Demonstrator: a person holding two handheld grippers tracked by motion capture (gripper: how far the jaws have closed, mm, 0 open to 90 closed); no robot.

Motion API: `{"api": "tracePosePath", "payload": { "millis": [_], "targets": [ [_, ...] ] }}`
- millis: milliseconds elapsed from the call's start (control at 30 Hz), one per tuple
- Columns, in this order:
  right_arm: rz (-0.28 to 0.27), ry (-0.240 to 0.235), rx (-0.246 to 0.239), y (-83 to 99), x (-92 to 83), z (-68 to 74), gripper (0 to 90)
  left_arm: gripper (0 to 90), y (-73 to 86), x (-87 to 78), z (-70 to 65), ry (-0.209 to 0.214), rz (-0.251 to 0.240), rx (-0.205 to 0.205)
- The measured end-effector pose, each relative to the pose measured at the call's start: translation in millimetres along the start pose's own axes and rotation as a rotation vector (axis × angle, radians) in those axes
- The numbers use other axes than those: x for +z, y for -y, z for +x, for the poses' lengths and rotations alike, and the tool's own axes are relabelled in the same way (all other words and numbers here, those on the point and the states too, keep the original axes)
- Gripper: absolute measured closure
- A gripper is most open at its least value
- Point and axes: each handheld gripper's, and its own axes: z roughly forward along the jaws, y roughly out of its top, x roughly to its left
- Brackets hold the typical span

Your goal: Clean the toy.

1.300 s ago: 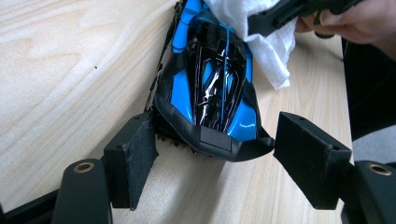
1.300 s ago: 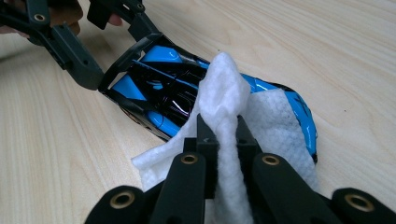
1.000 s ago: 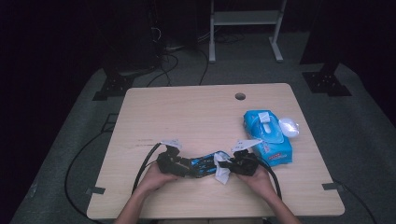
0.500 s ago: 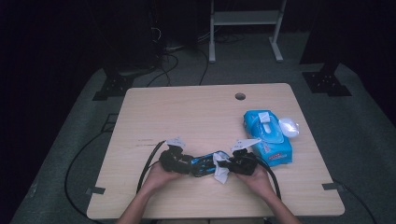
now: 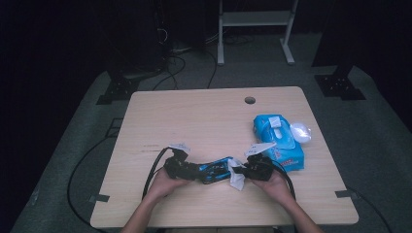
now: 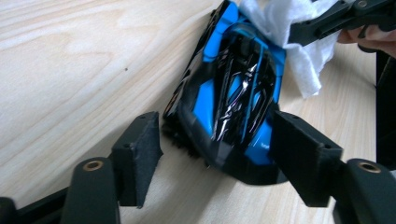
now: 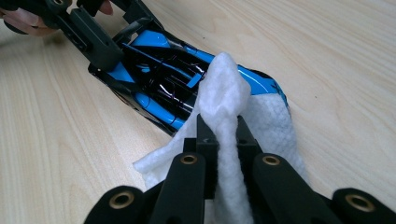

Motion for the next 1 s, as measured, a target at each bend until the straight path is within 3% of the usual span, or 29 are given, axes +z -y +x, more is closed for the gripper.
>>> {"api": "tracePosePath", "payload": {
  "millis": [200, 267, 300, 433, 533, 600, 733, 767, 900, 1000],
  "targets": [
    [-0.02, 0.021, -0.016, 3.9, -0.3, 4.5, 85.7, 41.6, 0.1, 1.0, -3.8, -0.035, -0.024, 0.042],
    [-0.025, 0.03, -0.028, 4.8, -0.4, 5.9, 85.7, 43.1, 0.4, -0.7, -8.0, -0.06, -0.025, 0.087],
    [-0.025, 0.034, -0.036, 5.0, -0.4, 6.6, 85.7, 43.3, 0.4, -1.0, -9.0, -0.065, -0.023, 0.09],
    [-0.026, 0.051, -0.062, 6.5, -1.0, 9.8, 85.9, 40.6, 0.6, -1.3, -8.0, -0.053, -0.018, 0.083],
    [-0.014, 0.049, -0.069, 13.2, -3.4, 9.9, 86.0, 33.6, 1.6, -1.0, -4.2, -0.018, -0.007, 0.035],
    [-0.01, 0.046, -0.065, 15.8, -3.6, 9.3, 86.0, 33.7, 1.6, -0.9, -5.0, -0.016, -0.007, 0.033],
    [0.001, 0.043, -0.057, 17.2, -4.3, 9.2, 85.9, 40.9, 1.1, -1.5, -8.3, -0.051, -0.014, 0.072],
    [0.015, 0.03, -0.045, 14.2, -4.7, 7.8, 85.9, 42.8, 1.2, -1.5, -8.1, -0.051, -0.016, 0.074],
    [-0.021, -0.009, -0.015, -3.4, -4.9, 0.1, 85.9, 44.1, 1.3, -1.4, -8.3, -0.049, -0.022, 0.093],
    [-0.007, -0.025, -0.025, -8.8, -0.5, 0.9, 85.9, 44.3, 1.0, -2.1, -8.2, -0.048, -0.016, 0.094]
  ]
}}
